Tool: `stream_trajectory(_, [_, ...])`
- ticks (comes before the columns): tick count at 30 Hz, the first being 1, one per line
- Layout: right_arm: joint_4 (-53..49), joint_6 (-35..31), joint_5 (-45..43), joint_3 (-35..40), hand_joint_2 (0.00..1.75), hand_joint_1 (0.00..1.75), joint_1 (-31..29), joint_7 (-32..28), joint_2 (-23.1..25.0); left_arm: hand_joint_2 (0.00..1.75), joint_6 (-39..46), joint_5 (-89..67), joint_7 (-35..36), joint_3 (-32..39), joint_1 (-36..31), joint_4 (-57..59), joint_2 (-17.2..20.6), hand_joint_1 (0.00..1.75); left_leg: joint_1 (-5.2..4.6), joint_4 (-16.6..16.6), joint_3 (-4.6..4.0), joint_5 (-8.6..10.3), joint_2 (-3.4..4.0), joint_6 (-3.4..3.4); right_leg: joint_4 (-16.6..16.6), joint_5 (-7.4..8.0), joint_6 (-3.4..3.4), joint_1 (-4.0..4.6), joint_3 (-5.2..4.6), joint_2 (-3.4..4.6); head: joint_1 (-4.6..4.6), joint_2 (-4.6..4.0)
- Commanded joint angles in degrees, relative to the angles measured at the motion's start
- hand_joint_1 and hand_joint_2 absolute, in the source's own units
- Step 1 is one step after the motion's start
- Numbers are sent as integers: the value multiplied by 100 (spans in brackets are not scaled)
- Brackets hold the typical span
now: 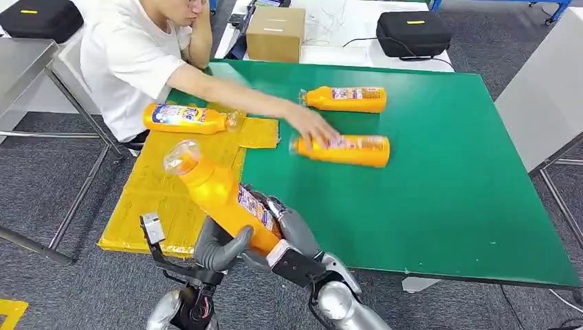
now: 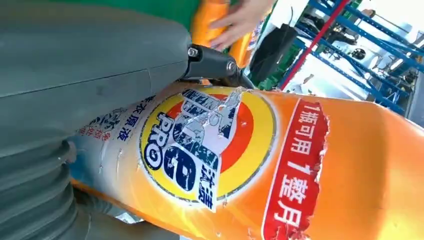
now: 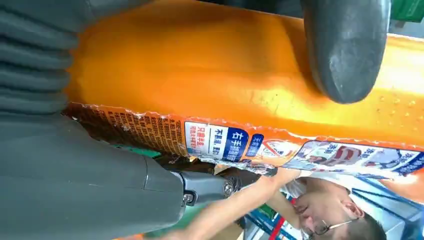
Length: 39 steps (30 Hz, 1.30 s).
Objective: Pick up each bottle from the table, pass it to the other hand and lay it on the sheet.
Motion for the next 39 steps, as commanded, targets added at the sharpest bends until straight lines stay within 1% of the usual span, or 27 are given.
stream_trajectory(1, [-310,-277,48,-191,0,0,5,-145,-86,175,25,24,30,207,-161,476,19,175,2,-3,14,-4,1,-5,-3,-4,-7,3,14,1,0,0])
stream_trajectory(3, [-384,-348,84,-201,0,0,44,-169,-98,175,118,-56,-29,234,-168,480,16,175,2,-3,19,-6,3,-5,-3,-5,-8,2,19,3,0,0])
stream_trajectory(4, [-519,-504,163,-208,0,0,108,-275,-106,175,376,-208,-138,336,-167,477,-51,175,5,-3,29,-10,4,-8,-4,-8,-11,6,28,4,0,0])
stream_trajectory(5, [-628,-574,203,-197,0,0,157,-328,-120,175,431,-236,-144,390,-163,451,-95,175,1,-6,20,-4,3,-6,-3,-4,-8,1,17,3,-2,0])
stream_trajectory(8, [-1220,-934,414,-120,0,0,381,-577,-224,175,629,-396,-90,601,-343,585,-73,175,2,-2,8,-2,-4,-4,-1,-4,-6,2,9,-4,0,0])
stream_trajectory(9, [-1305,-969,414,-119,0,0,416,-610,-240,175,620,-403,-86,624,-370,619,-63,175,5,-1,24,-10,-3,-8,-3,-10,-11,6,26,-3,-2,0])
stream_trajectory(11, [-1360,-977,414,-118,0,0,440,-612,-267,175,607,-407,-79,644,-393,642,-54,175,0,-4,11,-3,-1,-5,-1,-4,-6,0,11,0,-2,0])
stream_trajectory(13, [-1392,-981,421,-122,0,0,453,-605,-290,175,583,-410,-74,667,-400,660,-58,175,3,-5,25,-7,5,-8,-4,-5,-10,4,22,5,0,0])
stream_trajectory(14, [-1392,-981,421,-122,0,0,453,-605,-290,175,583,-410,-74,667,-400,660,-58,175,2,-4,11,-2,6,-5,-2,-1,-7,2,3,0,-7,0])
stream_trajectory(15, [-1365,-1009,388,-139,0,0,452,-666,-278,175,560,-424,-72,675,-379,650,-77,175,6,-5,22,-5,-1,-8,-5,-6,-11,7,18,-9,-2,0])
stream_trajectory(16, [-1423,-1047,347,-167,0,0,491,-736,-290,175,544,-433,-71,689,-382,649,-65,175,1,-5,15,-1,-12,-4,-5,-6,-6,2,12,-16,2,0])
stream_trajectory(18, [-1586,-1095,194,-330,0,0,651,-781,-322,175,569,-489,-52,732,-393,657,-37,175,3,-5,21,-6,-2,-6,-6,-7,-9,3,19,-4,0,0])
stream_trajectory(22, [-1672,-923,-288,-674,0,0,828,-808,-305,175,553,-569,17,748,-438,682,-11,175,3,-7,16,-1,-17,-5,-7,-7,-8,3,17,-19,2,0])
stream_trajectory(24, [-1639,-891,-292,-842,0,0,880,-863,-242,175,657,-858,-53,676,-514,689,29,175,4,-5,22,-4,-12,-7,-6,-9,-10,4,22,-14,0,0])
stream_trajectory(25, [-1628,-878,-297,-845,0,0,880,-868,-236,175,659,-866,-54,680,-539,691,25,175,1,-4,11,-1,-9,-5,-4,-5,-8,1,11,-11,0,0])
stream_trajectory(26, [-1590,-768,-366,-878,0,0,874,-887,-201,175,573,-821,-46,696,-590,686,3,175,0,-5,7,1,-7,-4,-4,-3,-6,1,6,-9,0,0])
stream_trajectory(27, [-1582,-611,-556,-899,0,0,867,-919,-163,175,205,-559,-106,715,-606,602,-34,175,3,-6,18,-2,-10,-7,-7,-6,-11,4,18,-12,-2,0])
stream_trajectory(29, [-1534,-540,-620,-963,0,0,829,-945,-118,175,-268,-218,-38,738,-598,493,-58,175,1,-3,5,0,-5,-5,-3,-3,-7,2,3,-7,0,0])
stream_trajectory(30, [-1522,-502,-639,-990,0,0,817,-955,-108,175,-312,-238,-56,743,-575,430,-66,175,4,0,14,-4,-5,-8,-1,-7,-11,4,13,-7,0,0])
stream_trajectory(35, [-1522,-502,-639,-990,0,0,817,-955,-108,175,-312,-238,-56,743,-575,430,-66,175,0,-3,7,-2,1,-4,-2,-2,-6,1,4,0,-2,0])
stream_trajectory(36, [-1526,-492,-644,-999,0,0,821,-957,-115,175,-327,-246,-63,741,-554,429,-55,175,4,-3,22,-8,1,-7,-4,-8,-10,5,21,-1,0,0])
stream_trajectory(37, [-1547,-455,-668,-1035,0,0,843,-970,-98,175,-429,-234,-85,748,-558,434,-59,175,3,-2,14,-5,1,-6,-3,-5,-8,4,12,-1,-2,0])
stream_trajectory(39, [-1603,-455,-654,-1070,0,0,886,-980,-110,175,-219,-517,-197,779,-616,473,-34,175,4,-4,17,-5,-3,-6,-4,-7,-9,5,17,-5,0,0])
